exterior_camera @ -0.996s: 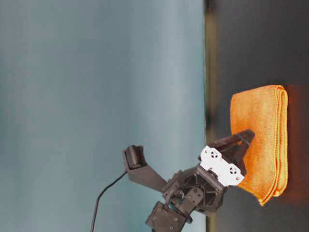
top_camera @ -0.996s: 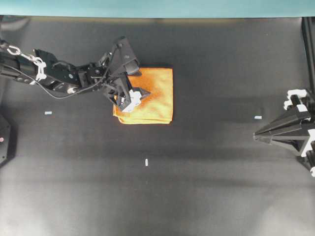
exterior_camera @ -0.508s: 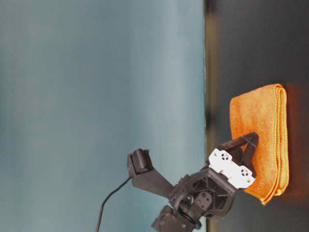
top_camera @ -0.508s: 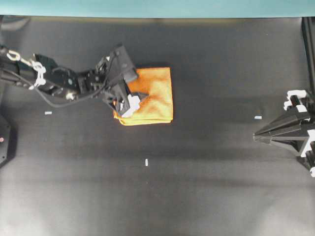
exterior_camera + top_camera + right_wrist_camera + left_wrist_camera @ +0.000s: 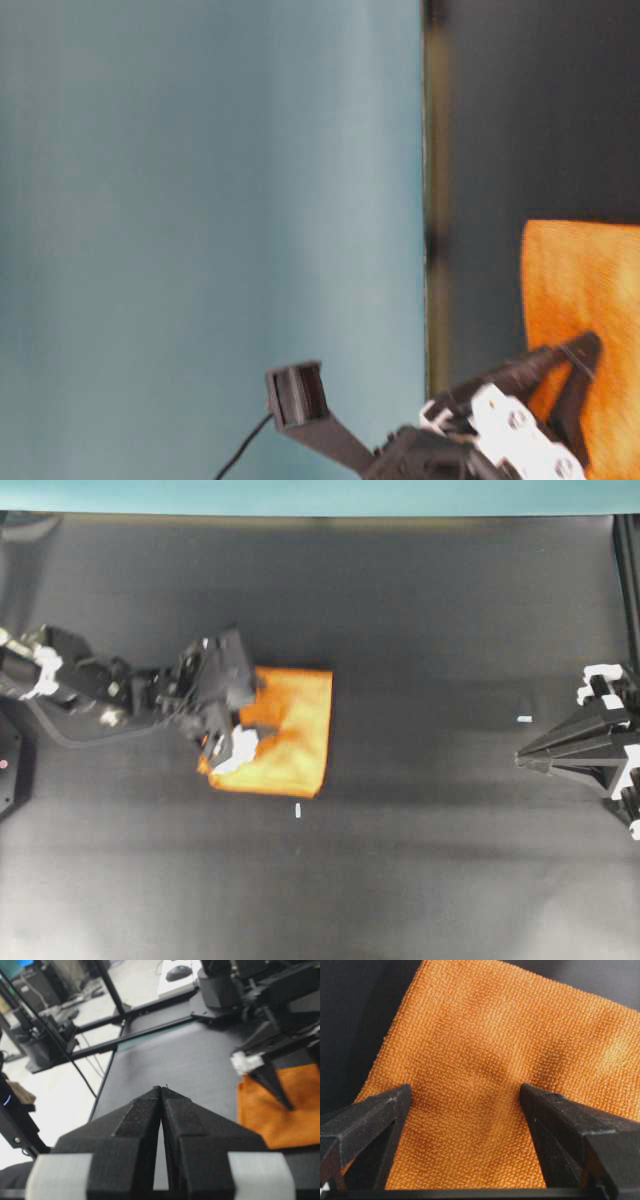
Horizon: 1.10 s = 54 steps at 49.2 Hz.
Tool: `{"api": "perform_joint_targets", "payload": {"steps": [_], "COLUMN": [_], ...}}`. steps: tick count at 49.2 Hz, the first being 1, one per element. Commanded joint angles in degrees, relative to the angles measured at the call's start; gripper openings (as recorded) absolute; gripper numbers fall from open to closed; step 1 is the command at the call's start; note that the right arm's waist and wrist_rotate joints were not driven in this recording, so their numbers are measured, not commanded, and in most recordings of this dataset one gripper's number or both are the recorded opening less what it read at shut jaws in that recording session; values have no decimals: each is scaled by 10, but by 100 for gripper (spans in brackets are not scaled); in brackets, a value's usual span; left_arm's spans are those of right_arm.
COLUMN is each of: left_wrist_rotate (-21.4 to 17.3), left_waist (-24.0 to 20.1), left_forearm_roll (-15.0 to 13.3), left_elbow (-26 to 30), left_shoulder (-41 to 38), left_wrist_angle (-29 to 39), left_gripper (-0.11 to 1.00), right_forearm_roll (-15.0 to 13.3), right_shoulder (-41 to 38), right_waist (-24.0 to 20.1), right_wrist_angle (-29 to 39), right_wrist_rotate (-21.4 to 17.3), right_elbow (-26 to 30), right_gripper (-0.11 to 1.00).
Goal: Push an orange cloth with the left arm to wipe the desk.
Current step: 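Keep pushing the cloth with the left gripper to the front-left corner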
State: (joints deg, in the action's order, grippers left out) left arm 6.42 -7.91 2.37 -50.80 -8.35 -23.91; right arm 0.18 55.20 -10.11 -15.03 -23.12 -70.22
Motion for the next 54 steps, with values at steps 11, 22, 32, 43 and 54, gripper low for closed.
{"api": "perform_joint_targets", "payload": {"steps": [11, 22, 32, 43, 54], "left_wrist_rotate": [33, 62, 84, 109, 109], "left_waist": [108, 175, 234, 300, 338], "left_forearm_roll": [2, 2, 2, 2, 2], "left_elbow": [-17, -17, -11, 13, 22], "left_shoulder": [25, 22, 21, 8, 3], "left_wrist_angle": [-4, -4, -4, 0, 1], "left_gripper": [86, 86, 86, 86, 86], "right_forearm_roll": [1, 0, 0, 0, 1], "right_shoulder": [-3, -3, -3, -3, -3], "right_waist": [-1, -1, -1, -1, -1], "right_wrist_angle": [-3, -3, -3, -3, -4], "right_wrist_rotate": [-1, 0, -1, 0, 0], "right_elbow": [3, 3, 1, 0, 0], "right_gripper": [0, 0, 0, 0, 0]}}
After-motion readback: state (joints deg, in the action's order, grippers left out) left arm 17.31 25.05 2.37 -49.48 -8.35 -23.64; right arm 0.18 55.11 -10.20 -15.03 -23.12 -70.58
